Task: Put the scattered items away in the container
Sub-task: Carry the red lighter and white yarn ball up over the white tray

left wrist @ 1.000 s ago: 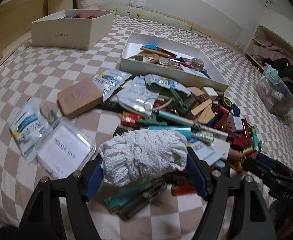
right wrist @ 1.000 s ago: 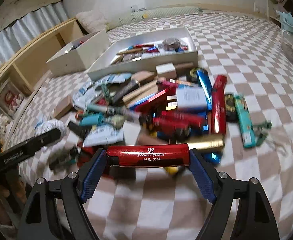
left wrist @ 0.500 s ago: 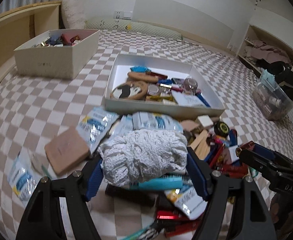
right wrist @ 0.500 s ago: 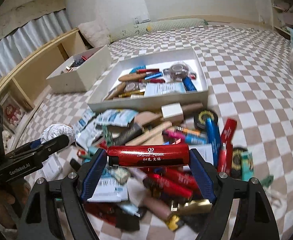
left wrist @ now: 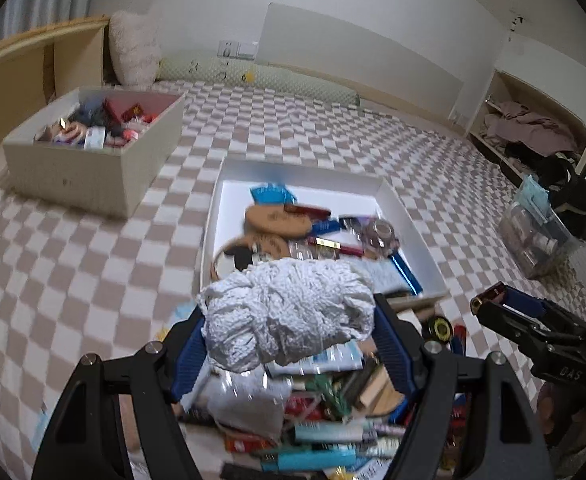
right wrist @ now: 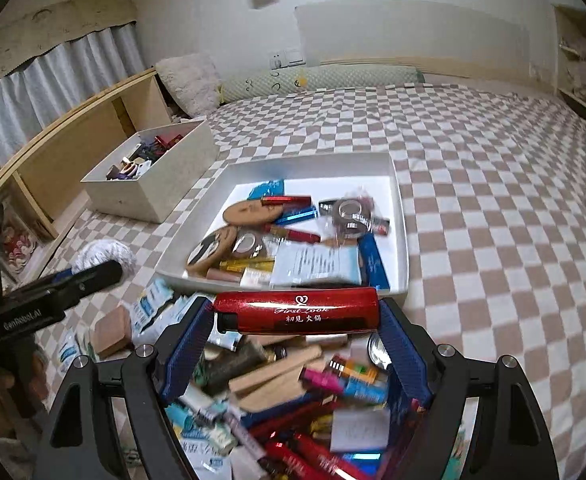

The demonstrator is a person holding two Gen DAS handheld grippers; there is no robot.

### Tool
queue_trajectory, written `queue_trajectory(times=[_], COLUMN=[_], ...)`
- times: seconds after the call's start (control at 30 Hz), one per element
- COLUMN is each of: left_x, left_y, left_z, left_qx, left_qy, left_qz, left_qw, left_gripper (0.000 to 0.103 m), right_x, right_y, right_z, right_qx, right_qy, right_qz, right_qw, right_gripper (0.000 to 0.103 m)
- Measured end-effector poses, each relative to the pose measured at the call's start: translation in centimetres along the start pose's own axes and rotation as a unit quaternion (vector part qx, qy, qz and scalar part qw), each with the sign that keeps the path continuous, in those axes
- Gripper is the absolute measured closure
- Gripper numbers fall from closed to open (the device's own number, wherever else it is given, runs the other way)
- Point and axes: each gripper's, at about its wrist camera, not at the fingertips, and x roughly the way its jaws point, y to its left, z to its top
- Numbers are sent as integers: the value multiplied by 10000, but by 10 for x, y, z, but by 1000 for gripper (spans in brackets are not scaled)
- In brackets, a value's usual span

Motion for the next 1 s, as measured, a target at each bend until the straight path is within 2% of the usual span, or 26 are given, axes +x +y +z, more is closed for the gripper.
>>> queue_trajectory(times=[0.33,0.5,0.7,1.0], left_x=[11,24,47,98], left_y=[-5,-8,-12,-16], left_z=[52,74,91,96], left_qx=[333,379,447,397], left_qy=[-285,-303,-226,111], left_qz=[228,216,218,153], left_qw=[9988,9986,9985,9990], left_gripper=[28,28,28,28], right_x=[13,22,39,88], right_y=[0,-3,-9,-28], right_z=[53,78,105,136], right_qx=[-121,-70,20,441], right_qy=[-105,-112,-61,271], right_qz=[-4,17,-2,0], right_qw=[9999,9999,10000,9987], right_gripper=[20,20,20,20])
